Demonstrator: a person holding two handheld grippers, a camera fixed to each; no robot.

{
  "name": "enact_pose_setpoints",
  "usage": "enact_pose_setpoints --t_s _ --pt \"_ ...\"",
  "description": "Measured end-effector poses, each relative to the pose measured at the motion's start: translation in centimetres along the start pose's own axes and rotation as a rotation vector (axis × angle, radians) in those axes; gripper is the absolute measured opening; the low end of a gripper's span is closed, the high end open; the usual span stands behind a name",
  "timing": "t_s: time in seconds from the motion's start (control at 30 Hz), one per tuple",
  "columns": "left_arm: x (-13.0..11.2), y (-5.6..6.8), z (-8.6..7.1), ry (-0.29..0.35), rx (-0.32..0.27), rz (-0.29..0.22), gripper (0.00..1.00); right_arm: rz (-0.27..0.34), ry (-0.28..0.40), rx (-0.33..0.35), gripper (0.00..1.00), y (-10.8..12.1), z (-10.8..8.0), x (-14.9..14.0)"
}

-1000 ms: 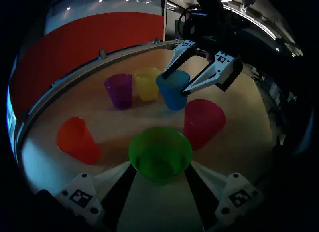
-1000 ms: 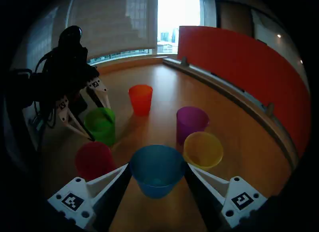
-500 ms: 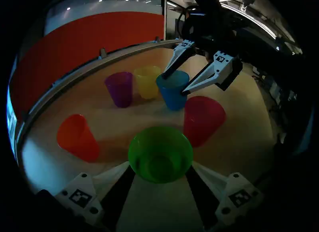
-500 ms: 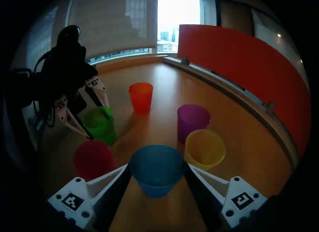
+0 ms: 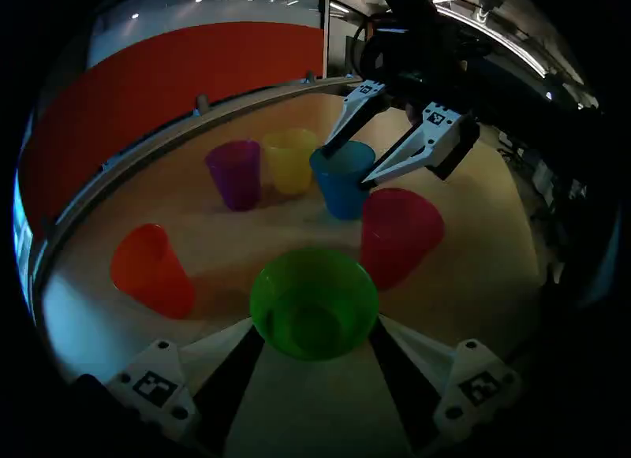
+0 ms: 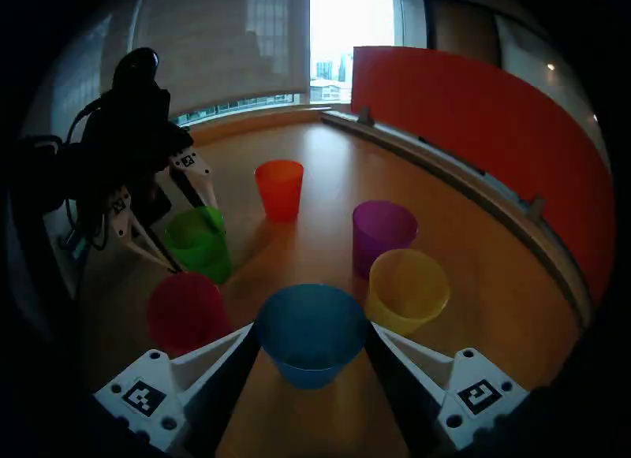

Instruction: Pour water

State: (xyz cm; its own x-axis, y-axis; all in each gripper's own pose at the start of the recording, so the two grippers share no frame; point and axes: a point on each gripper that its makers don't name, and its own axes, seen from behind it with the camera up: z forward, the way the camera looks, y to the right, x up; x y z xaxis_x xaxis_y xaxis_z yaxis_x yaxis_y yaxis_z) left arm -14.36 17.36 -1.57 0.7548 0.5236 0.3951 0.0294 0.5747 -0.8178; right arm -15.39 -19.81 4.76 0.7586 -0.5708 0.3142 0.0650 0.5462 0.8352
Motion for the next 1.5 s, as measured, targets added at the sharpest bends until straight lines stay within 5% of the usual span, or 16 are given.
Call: enact_pose_setpoints --t_s 0.97,1.5 --pt "-0.6 0.1 0.1 -0.006 0.008 -0.008 0.89 -0.003 -0.022 -0.012 0.97 -0.4 -0.5 -1.4" --pt "-2.0 -0.2 -1.6 -0.017 0.035 -0.013 0.89 0.007 -0.025 -0.051 0.98 -0.5 -2.0 -2.7"
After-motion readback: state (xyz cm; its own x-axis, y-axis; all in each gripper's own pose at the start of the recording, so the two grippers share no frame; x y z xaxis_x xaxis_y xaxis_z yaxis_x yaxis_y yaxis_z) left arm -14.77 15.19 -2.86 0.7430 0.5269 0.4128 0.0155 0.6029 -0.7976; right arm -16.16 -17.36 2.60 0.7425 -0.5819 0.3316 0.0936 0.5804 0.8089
